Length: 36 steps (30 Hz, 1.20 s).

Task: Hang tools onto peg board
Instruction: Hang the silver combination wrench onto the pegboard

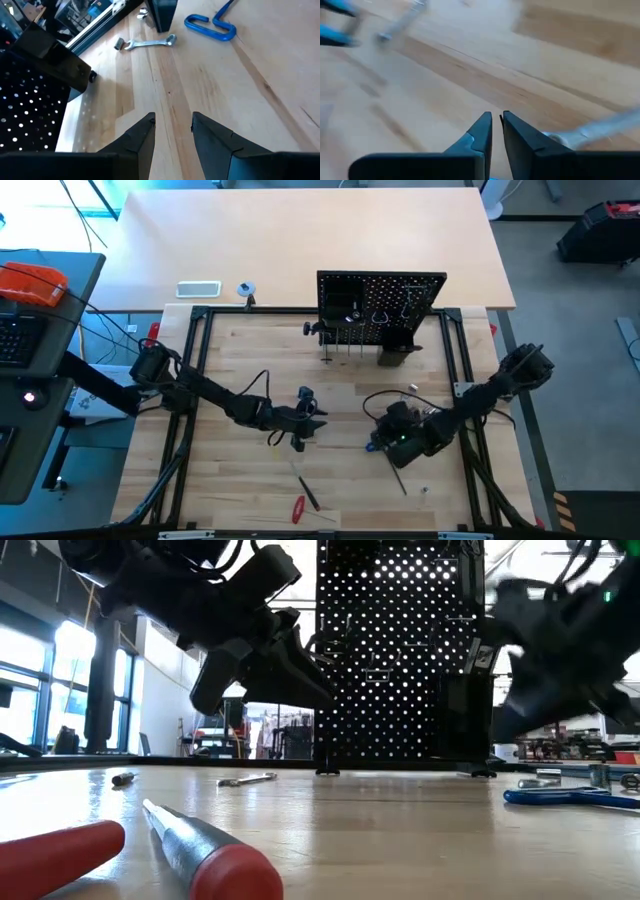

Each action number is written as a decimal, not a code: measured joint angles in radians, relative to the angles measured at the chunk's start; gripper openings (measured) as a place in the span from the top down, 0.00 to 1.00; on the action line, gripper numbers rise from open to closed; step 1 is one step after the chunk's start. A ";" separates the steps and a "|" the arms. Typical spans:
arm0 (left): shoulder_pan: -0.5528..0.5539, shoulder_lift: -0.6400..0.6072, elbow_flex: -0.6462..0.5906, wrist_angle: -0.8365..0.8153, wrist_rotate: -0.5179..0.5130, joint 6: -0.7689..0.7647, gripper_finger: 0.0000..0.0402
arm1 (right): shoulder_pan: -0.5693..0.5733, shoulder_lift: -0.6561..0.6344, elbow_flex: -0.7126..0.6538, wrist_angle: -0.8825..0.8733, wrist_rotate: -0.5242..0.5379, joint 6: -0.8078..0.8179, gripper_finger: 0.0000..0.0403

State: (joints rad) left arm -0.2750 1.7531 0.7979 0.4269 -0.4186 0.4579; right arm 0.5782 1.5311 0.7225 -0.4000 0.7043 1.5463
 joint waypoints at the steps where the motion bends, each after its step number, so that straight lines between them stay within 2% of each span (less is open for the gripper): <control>1: 0.002 0.000 0.000 0.005 0.000 -0.001 0.70 | 0.001 -0.018 0.000 0.010 0.008 -0.029 0.90; 3: 0.003 0.000 0.000 0.007 0.011 -0.003 0.70 | 0.000 -0.053 0.000 0.017 -0.002 -0.123 0.90; 7: 0.003 0.000 0.000 0.007 0.023 -0.009 0.70 | -0.006 -0.109 0.001 -0.004 -0.093 -0.364 0.90; 16: 0.003 0.000 0.000 0.013 0.034 -0.020 0.70 | -0.073 -0.136 0.001 -0.214 -0.251 -0.619 0.89; 20: 0.003 0.000 0.000 0.012 0.050 -0.022 0.70 | -0.087 -0.136 0.001 -0.212 -0.272 -0.773 0.82; 24: 0.003 0.000 0.000 0.012 0.051 -0.022 0.70 | -0.102 -0.135 0.001 -0.214 -0.272 -0.874 0.69; 27: 0.003 0.000 0.000 0.012 0.051 -0.028 0.70 | -0.125 -0.136 0.002 -0.230 -0.310 -0.935 0.63; 30: 0.003 0.000 0.000 0.013 0.051 -0.028 0.70 | -0.151 -0.135 0.002 -0.246 -0.363 -0.995 0.61; 36: 0.004 0.000 0.000 0.015 0.068 -0.038 0.70 | -0.196 -0.132 0.002 -0.247 -0.393 -1.098 0.64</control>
State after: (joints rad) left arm -0.2714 1.7531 0.7982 0.4416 -0.3508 0.4198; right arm 0.3822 1.3993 0.7242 -0.6472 0.3117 0.4485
